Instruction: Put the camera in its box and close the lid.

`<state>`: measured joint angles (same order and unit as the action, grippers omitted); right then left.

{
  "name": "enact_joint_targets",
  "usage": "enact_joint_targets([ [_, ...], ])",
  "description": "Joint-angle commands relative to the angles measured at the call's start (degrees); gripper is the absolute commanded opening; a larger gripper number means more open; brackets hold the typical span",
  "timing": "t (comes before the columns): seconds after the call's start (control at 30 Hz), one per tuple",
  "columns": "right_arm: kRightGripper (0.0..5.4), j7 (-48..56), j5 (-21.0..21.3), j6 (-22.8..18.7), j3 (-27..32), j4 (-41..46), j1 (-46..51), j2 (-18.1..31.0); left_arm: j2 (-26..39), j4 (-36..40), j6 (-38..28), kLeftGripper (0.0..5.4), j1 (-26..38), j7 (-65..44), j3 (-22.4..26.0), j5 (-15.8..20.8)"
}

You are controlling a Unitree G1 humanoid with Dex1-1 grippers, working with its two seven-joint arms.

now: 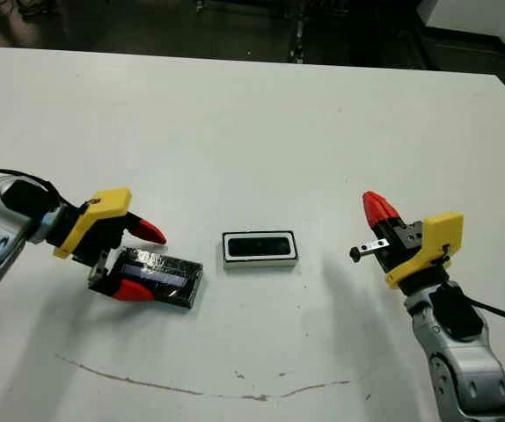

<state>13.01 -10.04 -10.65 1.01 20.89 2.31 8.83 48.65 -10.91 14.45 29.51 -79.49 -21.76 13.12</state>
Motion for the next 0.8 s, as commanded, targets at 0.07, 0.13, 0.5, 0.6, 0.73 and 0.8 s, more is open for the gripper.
enact_joint_targets([
  [0.07,0.0,-0.2,0.0,0.2,0.5,-0.4,0.2,0.2,-0.6,2.5,3.7,4.7,-2.8,2.3,1.9,-0.9],
  [0.13,0.0,-0.3,-0.2,0.1,0.6,-0.3,0.2,0.0,-0.8,2.5,2.5,4.41,-3.4,1.9,2.3,-1.0],
  [0.5,0.0,-0.5,0.3,0.2,0.7,-0.3,0.2,0.3,0.5,1.7,0.7,3.16,0.5,-5.8,-1.6,-7.5],
  [0.6,0.0,-0.4,0.3,0.1,0.7,-0.4,0.2,0.3,0.2,1.4,2.4,3.16,0.7,-6.3,-1.4,-7.2],
  [0.73,0.0,0.0,-0.2,0.1,0.7,-0.5,0.3,0.2,-0.3,0.8,1.6,3.16,0.3,-5.6,0.3,-6.4],
  [0.8,0.0,0.1,-0.4,0.0,0.7,-0.6,0.3,0.2,-0.9,-0.4,0.6,3.16,0.3,-5.1,2.0,-5.3],
])
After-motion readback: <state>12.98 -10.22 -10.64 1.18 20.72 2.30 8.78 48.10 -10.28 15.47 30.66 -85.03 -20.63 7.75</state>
